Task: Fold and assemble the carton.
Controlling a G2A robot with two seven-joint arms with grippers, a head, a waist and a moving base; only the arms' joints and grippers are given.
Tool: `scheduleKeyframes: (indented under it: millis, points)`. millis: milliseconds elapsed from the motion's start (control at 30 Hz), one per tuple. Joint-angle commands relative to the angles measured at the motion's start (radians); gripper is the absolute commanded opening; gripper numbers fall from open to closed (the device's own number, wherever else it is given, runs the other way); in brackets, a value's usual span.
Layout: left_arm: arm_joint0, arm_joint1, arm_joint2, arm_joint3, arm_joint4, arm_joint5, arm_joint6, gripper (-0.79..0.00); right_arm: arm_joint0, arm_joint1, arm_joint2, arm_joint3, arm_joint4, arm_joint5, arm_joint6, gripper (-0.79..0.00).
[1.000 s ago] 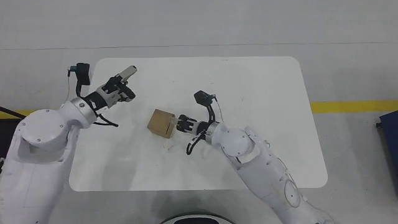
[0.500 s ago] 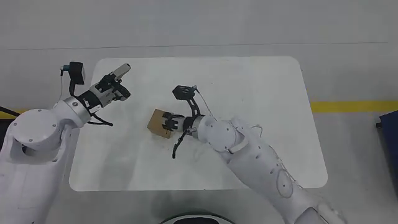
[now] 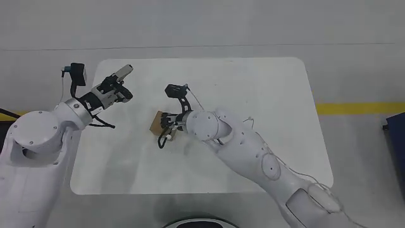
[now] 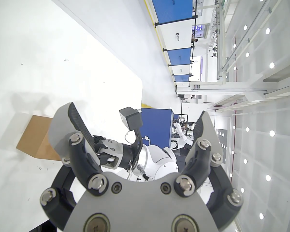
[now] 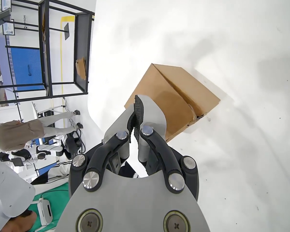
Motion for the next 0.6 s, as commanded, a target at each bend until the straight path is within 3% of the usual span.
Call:
scheduleKeyframes:
  millis: [0,333,567]
  points:
    - [0.000,0.000,0.000,0.000,0.000,0.000,0.000,0.000,0.007,-0.004,-0.004,0.013,-0.003,0.010,0.004,-0.785]
    - [0.000,0.000,0.000,0.000,0.000,0.000,0.000,0.000,-0.007,-0.007,0.004,-0.039,-0.037,0.022,-0.013,-0.785]
    - [0.000,0.000,0.000,0.000,0.000,0.000,0.000,0.000,0.017,-0.019,-0.008,0.029,-0.028,0.037,0.022,-0.785]
